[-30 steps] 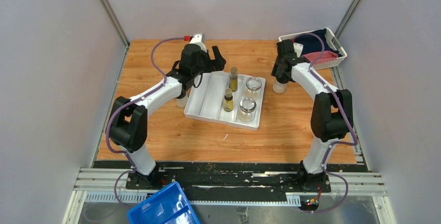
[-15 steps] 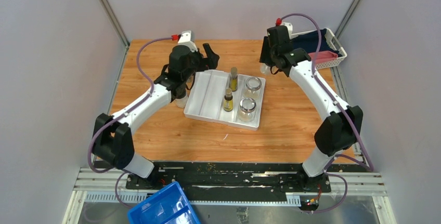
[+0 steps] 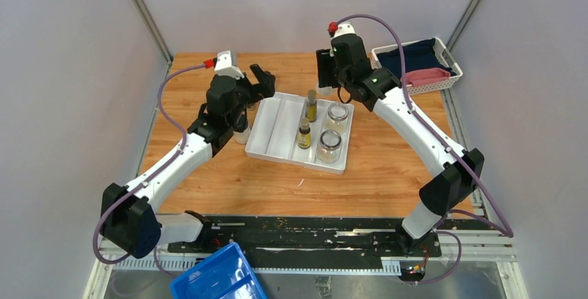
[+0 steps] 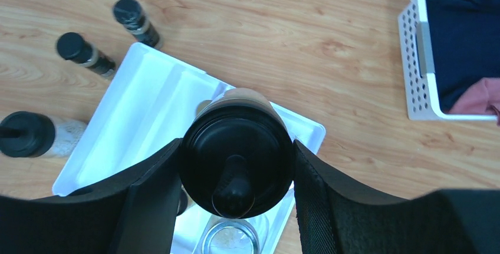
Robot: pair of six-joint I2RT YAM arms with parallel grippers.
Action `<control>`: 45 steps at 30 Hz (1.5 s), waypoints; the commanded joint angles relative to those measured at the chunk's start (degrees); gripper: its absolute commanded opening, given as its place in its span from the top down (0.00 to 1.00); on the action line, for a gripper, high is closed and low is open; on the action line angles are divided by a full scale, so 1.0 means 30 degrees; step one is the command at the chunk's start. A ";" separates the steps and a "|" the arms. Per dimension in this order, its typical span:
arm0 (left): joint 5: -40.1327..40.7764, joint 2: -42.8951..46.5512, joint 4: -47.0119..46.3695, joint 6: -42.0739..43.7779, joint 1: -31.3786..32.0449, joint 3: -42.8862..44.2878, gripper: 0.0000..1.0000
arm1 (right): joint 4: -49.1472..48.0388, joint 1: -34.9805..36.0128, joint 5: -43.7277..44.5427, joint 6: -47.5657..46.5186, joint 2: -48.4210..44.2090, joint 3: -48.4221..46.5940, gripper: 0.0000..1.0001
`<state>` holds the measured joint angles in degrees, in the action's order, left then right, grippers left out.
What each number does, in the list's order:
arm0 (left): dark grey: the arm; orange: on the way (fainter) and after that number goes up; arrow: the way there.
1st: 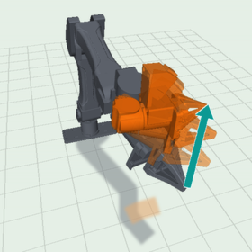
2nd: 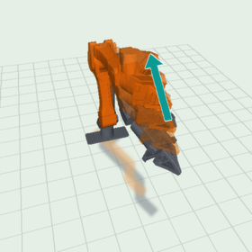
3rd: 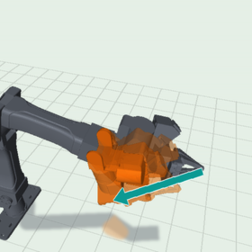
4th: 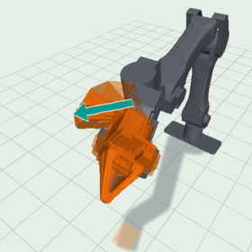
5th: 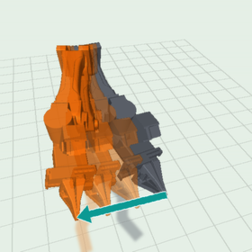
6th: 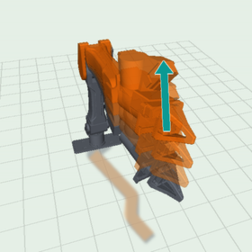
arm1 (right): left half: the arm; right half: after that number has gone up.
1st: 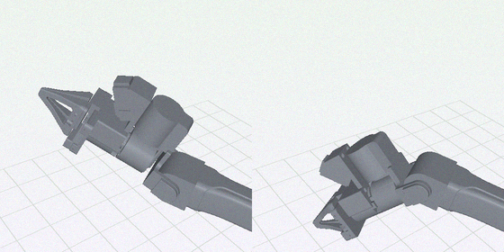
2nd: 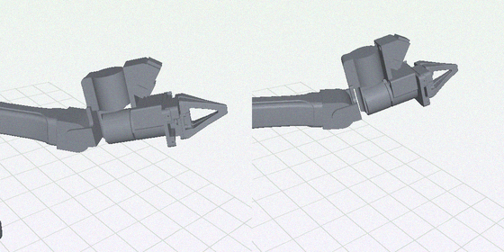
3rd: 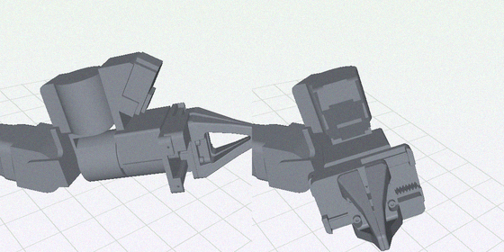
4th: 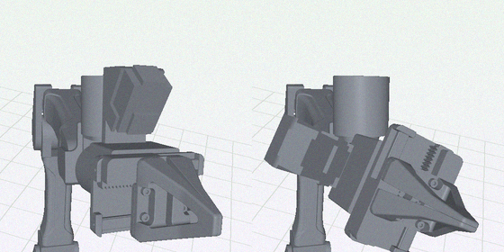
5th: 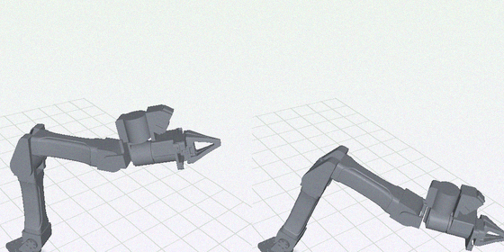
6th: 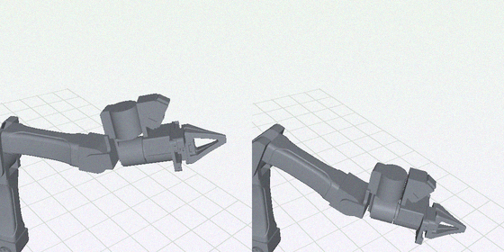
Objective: Organize the condiment bottles
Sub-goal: Place the bottle in the storage box.
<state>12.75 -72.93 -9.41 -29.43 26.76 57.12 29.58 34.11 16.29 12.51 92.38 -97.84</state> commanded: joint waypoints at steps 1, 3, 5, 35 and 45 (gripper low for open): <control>0.2103 0.1263 -0.1131 -0.0575 0.0122 -0.1035 0.00 | -0.1450 0.0993 -0.1034 -0.1469 0.0345 -0.1458 1.00; 0.2588 0.1639 -0.1295 -0.0638 0.0157 -0.1356 0.00 | -0.1729 0.1266 -0.1557 -0.1671 0.0647 -0.1696 1.00; 0.2969 0.2027 -0.1463 -0.0653 0.0161 -0.1643 0.00 | -0.1852 0.1554 -0.2001 -0.1943 0.1060 -0.2119 1.00; 0.4516 0.2252 -0.2015 -0.0627 0.0161 -0.1148 0.00 | 0.4934 0.2538 -0.1771 -0.3170 1.1757 -1.3720 1.00; 0.4565 0.1904 -0.2195 -0.0672 0.0161 -0.1198 0.00 | 0.4502 0.2300 -0.2362 -0.2920 1.2114 -1.2433 1.00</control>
<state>24.71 -66.61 -14.22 -31.09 26.87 52.18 44.56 41.25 9.45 3.57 128.46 -136.66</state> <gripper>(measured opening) 0.997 0.635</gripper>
